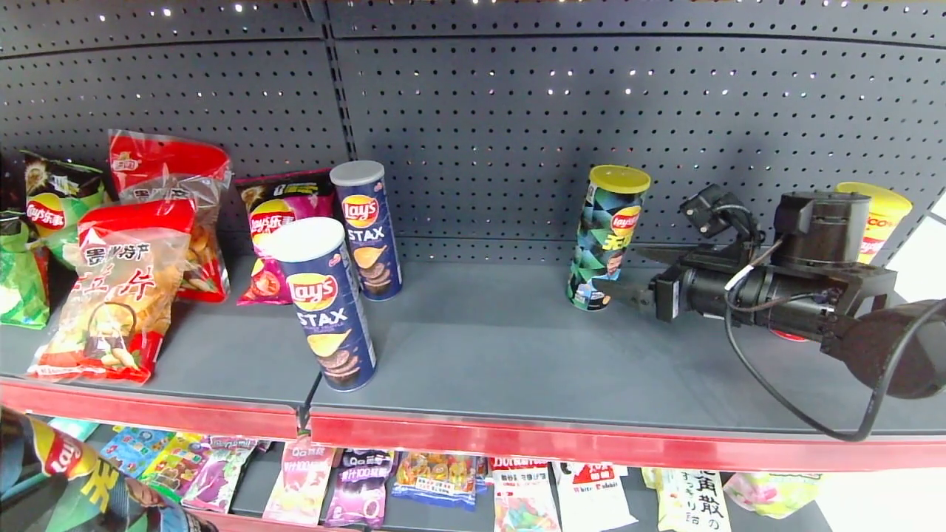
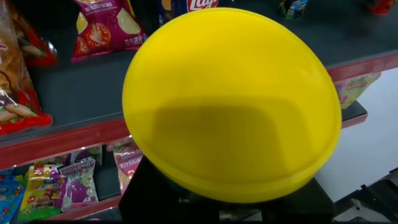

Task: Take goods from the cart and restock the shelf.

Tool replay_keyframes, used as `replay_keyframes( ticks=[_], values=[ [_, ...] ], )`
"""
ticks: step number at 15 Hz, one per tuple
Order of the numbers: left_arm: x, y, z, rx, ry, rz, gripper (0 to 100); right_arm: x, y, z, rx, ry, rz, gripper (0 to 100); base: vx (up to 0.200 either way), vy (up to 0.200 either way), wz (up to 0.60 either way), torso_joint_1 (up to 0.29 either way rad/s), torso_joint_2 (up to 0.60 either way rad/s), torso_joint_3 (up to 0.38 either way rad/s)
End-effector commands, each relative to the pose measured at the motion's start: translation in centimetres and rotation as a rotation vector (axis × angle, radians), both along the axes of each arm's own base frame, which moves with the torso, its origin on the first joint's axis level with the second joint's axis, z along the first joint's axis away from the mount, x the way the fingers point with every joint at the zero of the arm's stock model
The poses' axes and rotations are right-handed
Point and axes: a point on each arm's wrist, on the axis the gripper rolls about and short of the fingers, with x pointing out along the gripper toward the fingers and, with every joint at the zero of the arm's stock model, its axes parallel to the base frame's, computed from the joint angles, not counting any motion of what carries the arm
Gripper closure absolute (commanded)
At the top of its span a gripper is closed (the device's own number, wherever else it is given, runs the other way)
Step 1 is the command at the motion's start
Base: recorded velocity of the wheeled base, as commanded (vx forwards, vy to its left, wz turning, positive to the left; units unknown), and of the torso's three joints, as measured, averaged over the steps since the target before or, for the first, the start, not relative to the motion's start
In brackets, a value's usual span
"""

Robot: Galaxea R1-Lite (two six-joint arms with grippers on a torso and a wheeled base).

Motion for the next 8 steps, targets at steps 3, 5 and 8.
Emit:
replay_keyframes(
  ticks=[3, 5, 8],
  values=[
    [0.0, 0.0, 0.0, 0.000, 0.002, -0.001, 100, 0.2, -1.1, 0.0, -0.003, -0.003, -0.039, 0, 0.000, 0.000, 0.00, 0.000, 0.00, 0.000],
    [0.0, 0.0, 0.0, 0.000, 0.002, -0.001, 100, 0.8, -1.5, -0.1, -0.001, -0.005, -0.046, 0, 0.000, 0.000, 0.00, 0.000, 0.00, 0.000],
    [0.0, 0.0, 0.0, -0.001, 0.000, -0.003, 100, 1.8, -1.7, 0.0, 0.012, -0.015, -0.017, 0, 0.000, 0.000, 0.00, 0.000, 0.00, 0.000]
  ],
)
